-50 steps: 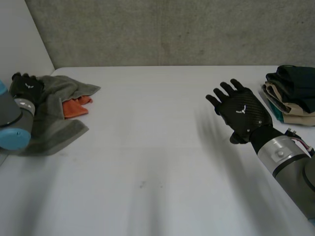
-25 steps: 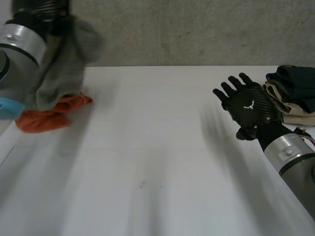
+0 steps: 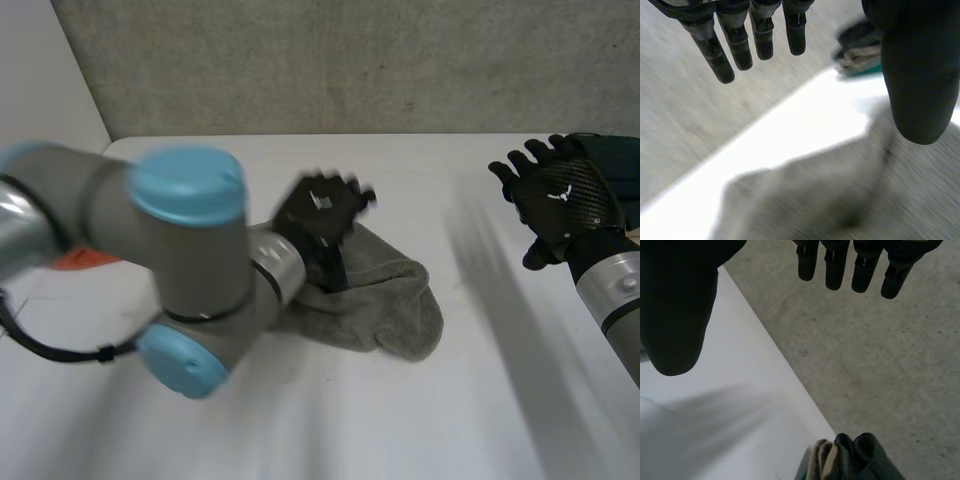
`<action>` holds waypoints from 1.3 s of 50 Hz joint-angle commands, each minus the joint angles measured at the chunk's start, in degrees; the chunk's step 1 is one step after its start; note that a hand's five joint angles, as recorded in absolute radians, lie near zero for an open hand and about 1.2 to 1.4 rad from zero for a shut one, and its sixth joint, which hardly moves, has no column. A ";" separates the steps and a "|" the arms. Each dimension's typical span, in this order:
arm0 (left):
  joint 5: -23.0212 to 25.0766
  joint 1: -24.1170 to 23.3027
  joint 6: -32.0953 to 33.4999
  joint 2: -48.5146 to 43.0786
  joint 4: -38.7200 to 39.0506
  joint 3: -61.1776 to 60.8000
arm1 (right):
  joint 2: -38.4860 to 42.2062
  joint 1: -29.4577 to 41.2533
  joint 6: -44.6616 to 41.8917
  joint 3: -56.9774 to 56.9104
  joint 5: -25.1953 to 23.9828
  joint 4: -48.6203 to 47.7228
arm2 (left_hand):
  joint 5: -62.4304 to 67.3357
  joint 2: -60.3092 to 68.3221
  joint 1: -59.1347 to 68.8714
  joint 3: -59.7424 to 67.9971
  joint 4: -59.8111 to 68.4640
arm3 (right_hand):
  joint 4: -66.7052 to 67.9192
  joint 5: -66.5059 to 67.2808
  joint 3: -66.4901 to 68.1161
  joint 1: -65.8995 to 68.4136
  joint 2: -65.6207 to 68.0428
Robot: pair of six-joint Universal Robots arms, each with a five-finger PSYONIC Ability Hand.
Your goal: Fold the laundry.
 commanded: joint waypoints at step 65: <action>0.68 12.28 -3.06 29.67 10.79 -17.61 | -2.47 11.26 3.50 -27.44 4.41 18.15 | 65.34 64.47 64.41 64.68 64.93 | 68.04 67.18 68.07 66.94 67.65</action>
